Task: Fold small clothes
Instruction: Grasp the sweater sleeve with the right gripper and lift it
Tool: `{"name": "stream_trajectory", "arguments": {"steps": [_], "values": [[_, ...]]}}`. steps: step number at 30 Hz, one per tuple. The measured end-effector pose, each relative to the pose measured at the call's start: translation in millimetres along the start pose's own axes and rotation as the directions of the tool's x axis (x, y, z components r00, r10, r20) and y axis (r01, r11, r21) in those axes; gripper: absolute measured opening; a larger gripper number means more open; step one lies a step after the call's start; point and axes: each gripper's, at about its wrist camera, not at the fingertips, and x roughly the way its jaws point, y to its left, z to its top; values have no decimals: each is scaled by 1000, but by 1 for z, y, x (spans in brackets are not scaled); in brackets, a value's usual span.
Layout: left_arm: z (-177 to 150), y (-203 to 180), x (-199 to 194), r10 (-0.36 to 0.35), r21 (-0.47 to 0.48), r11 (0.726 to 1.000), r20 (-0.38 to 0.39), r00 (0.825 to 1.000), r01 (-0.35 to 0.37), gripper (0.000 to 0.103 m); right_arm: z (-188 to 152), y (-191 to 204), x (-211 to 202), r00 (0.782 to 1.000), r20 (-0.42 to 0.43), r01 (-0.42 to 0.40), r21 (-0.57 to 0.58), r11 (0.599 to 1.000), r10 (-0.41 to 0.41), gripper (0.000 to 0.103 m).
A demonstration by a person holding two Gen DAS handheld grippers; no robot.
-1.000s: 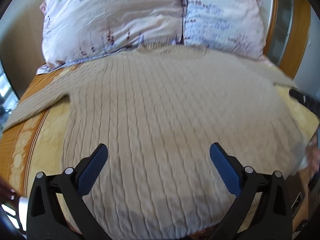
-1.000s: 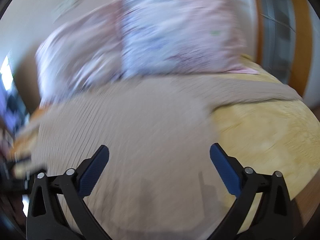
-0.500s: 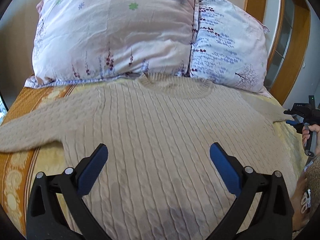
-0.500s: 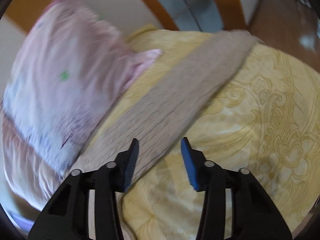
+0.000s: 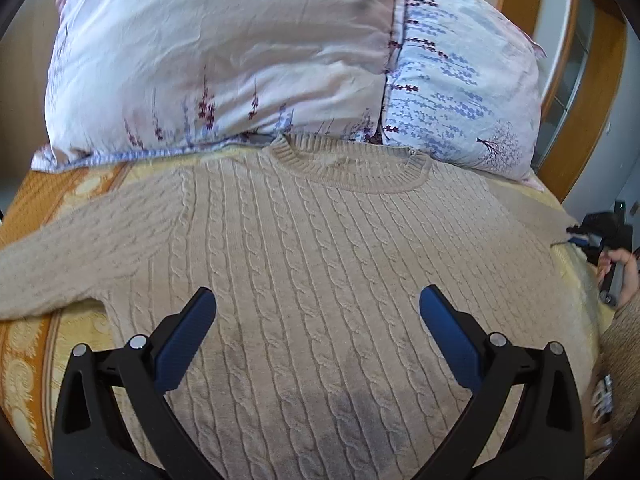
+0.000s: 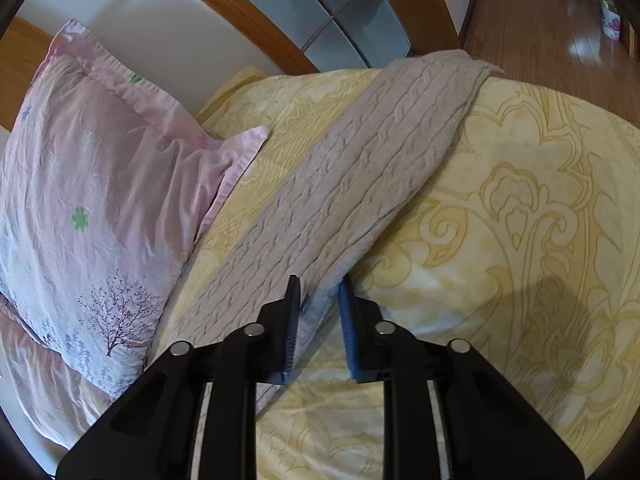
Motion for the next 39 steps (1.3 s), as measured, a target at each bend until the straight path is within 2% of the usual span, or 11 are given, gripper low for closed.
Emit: {"name": "stream_trajectory", "arguments": {"steps": [7,13,15,19,23,26,30,31,32,34,39], "values": [[4,13,5,-48,-62,997,-21,999,47,101,-3,30,-17,996,93,17,-150,989,-3,11],[10,21,6,-98,-119,988,-14,995,95,101,-25,92,-56,975,140,-119,-334,935,174,10],[12,22,6,-107,-134,985,-8,994,105,101,-43,114,-65,963,109,-185,-393,901,245,10],[14,21,4,-98,-142,985,21,995,100,101,-101,161,-67,920,-56,-363,-490,793,387,10],[14,16,3,-108,-123,986,42,993,112,101,-166,177,-36,885,-274,-465,-511,723,376,10],[13,13,2,-109,-108,988,47,993,114,101,-202,173,2,888,-375,-439,-518,734,266,10],[13,13,-2,-108,-93,989,58,992,113,101,-206,165,14,877,-408,-441,-472,763,254,13],[13,14,-3,-113,-95,988,61,992,119,101,-201,161,10,869,-411,-455,-446,771,276,21],[14,15,-4,-121,-100,987,61,991,126,101,-196,158,7,866,-406,-461,-418,783,293,39],[16,18,-3,-145,-124,981,57,988,152,101,-181,148,5,875,-368,-446,-368,816,313,56],[26,22,4,-245,-200,949,26,969,245,101,-149,121,14,899,-295,-391,-207,897,324,55]]}}
